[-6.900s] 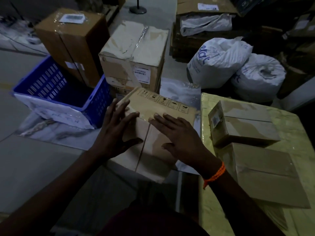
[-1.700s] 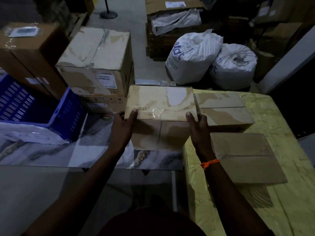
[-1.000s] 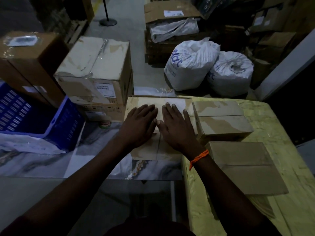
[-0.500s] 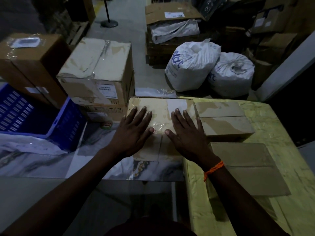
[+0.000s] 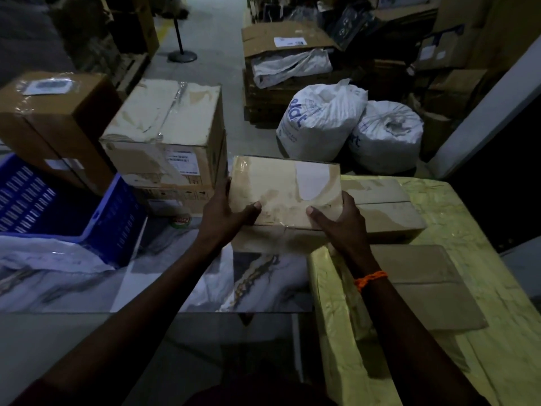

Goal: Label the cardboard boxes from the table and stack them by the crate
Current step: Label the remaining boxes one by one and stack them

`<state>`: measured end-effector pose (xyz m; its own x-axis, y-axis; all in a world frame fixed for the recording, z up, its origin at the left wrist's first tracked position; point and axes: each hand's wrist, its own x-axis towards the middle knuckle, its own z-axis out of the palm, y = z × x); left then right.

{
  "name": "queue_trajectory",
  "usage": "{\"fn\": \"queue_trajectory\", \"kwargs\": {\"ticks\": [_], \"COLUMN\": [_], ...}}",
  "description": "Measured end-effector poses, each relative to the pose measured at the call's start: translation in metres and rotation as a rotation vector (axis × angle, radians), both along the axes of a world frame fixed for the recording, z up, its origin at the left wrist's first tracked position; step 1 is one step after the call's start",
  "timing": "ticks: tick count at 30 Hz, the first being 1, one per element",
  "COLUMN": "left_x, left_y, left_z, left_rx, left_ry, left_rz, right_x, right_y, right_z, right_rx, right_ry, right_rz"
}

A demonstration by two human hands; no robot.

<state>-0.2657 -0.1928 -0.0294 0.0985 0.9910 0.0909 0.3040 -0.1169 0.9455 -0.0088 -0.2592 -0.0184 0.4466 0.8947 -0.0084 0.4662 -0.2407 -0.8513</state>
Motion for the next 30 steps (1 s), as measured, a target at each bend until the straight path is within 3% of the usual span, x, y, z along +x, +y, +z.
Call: {"fn": "queue_trajectory", "kwargs": {"ticks": [7,12,17,22,26,30], "left_x": [-0.011,-0.033,-0.039,-0.043,-0.042,-0.036], "left_y": [-0.025,-0.052,-0.060,-0.050,-0.025,0.009], "left_z": [-0.040,-0.082,-0.108,-0.134,-0.129,-0.116], "left_rx": [0.062,0.086,0.277,0.250,0.320,0.455], "left_ry": [0.002,0.111,0.437,0.613,0.866,1.039], "left_rz": [0.050,0.010,-0.057,-0.148,-0.176,-0.199], "right_x": [-0.002,-0.021,-0.032,-0.034,-0.027,-0.026], "right_y": [-0.029,-0.050,-0.059,-0.043,-0.023,0.012], "right_z": [-0.051,-0.090,-0.121,-0.145,-0.155,-0.146], "right_rx": [0.114,0.086,0.018,-0.064,-0.080,-0.076], "right_ry": [0.052,-0.047,-0.351,-0.551,-0.740,-0.800], "right_rz": [-0.030,0.003,0.086,0.263,0.328,0.365]}}
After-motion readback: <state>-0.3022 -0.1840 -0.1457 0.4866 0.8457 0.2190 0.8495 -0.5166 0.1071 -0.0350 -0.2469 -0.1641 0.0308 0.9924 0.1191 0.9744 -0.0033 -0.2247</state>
